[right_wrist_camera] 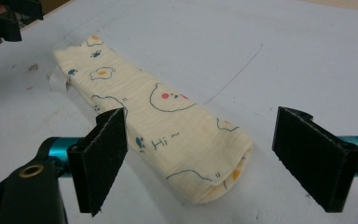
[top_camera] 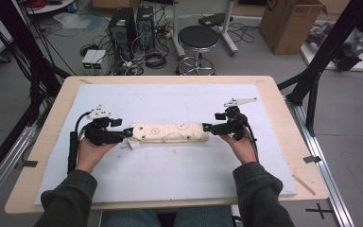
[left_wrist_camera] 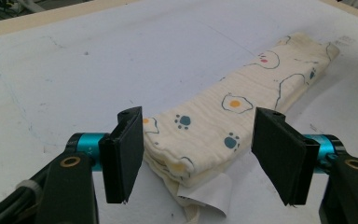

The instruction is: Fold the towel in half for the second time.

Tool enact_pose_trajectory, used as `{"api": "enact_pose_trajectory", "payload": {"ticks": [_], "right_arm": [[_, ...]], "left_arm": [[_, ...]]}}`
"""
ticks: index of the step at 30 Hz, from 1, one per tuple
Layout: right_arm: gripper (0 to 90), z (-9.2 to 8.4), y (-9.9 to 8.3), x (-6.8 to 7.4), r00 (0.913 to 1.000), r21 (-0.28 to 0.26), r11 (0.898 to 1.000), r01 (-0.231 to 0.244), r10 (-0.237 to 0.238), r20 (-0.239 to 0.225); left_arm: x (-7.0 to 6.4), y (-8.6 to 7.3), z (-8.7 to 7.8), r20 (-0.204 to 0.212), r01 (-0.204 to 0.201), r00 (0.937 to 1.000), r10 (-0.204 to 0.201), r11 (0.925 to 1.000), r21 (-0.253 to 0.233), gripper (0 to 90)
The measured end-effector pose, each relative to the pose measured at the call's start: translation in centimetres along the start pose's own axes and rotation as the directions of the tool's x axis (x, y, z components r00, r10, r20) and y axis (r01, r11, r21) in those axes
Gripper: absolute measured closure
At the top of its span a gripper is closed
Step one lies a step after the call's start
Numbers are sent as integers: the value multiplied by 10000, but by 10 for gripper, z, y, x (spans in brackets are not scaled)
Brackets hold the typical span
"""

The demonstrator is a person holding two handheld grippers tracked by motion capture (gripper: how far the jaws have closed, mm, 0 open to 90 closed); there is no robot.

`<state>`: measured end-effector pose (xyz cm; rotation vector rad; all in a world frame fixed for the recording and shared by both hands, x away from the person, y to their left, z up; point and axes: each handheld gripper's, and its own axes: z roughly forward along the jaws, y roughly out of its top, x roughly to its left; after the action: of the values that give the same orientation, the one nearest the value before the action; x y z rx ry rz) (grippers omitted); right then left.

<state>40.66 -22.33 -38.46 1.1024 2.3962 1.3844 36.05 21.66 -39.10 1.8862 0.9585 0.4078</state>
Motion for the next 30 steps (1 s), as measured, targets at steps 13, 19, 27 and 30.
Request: {"api": "enact_pose_trajectory", "payload": {"ticks": [13, 19, 27, 30], "right_arm": [[166, -8, -7, 4, 9999, -144, 9998, 107, -107, -12], [153, -13, -13, 3, 10000, -254, 9997, 55, -54, 18], [128, -19, -19, 3, 10000, -170, 9999, 23, -23, -43], [126, -21, -21, 5, 10000, -257, 9997, 55, -56, -51]], "left_arm": [[-8, -2, -12, 63, -388, 9992, 387, 9992, 62, 324], [-12, -4, -15, 69, -543, 9985, 543, 9985, -4, 320], [-13, -11, -21, 49, -511, 9987, 511, 9987, 59, 293], [-15, -14, -23, 89, -505, 9987, 505, 9987, -5, 291]]}}
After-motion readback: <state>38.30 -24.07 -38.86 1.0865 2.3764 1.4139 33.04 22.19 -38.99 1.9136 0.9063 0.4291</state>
